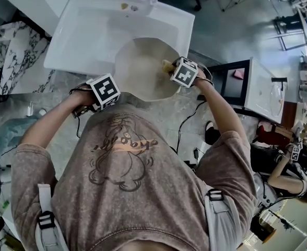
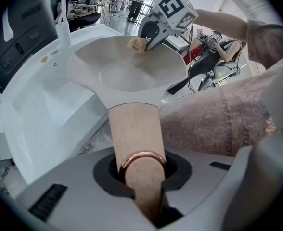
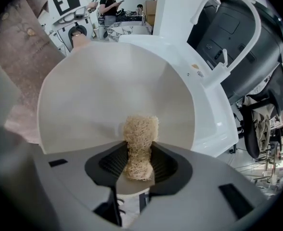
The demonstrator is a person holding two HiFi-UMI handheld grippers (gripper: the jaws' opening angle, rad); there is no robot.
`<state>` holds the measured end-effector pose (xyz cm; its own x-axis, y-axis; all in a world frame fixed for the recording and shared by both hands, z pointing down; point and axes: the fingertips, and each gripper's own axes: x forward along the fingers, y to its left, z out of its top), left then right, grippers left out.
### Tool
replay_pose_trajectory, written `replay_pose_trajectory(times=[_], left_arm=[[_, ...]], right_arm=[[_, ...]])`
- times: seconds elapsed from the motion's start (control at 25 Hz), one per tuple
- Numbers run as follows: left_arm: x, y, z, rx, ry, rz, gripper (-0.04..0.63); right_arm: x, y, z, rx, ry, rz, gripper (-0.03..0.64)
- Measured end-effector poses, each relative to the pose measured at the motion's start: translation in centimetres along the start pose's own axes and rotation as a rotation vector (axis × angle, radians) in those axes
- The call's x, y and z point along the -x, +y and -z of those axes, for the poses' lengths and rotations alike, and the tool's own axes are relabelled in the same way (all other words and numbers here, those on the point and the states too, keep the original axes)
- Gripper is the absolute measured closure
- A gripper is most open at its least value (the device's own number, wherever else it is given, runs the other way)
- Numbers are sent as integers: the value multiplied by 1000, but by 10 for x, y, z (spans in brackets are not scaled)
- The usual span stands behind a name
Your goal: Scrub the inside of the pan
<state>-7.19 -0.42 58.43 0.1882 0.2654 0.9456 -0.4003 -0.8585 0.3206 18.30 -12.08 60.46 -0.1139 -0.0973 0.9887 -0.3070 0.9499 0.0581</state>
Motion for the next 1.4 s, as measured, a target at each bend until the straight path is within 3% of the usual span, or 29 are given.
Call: replay_pose_trajectory(times=[0.2,0.36,0.52,0.72,1.08,1.4], left_arm=[[-1,2,1,-6,3,2,509],[-1,2,1,-1,6,7,509],[-2,0,2,-1,8,13,509],[-1,1,2,-5,6,14,509],[-2,0,2,1,10,19,509],[-2,-1,3,9,12,28,511]], right_arm=[[5,23,-1,-1,-8,-54,463],[10,53,-7,-21,-6,-169,463],[16,89,-26,33,-34,-250,463],[19,112,-48,94,-70,-263,463],[26,134,-86,84,-155,-361,463],[20,135,-118,85,-188,-388,465]])
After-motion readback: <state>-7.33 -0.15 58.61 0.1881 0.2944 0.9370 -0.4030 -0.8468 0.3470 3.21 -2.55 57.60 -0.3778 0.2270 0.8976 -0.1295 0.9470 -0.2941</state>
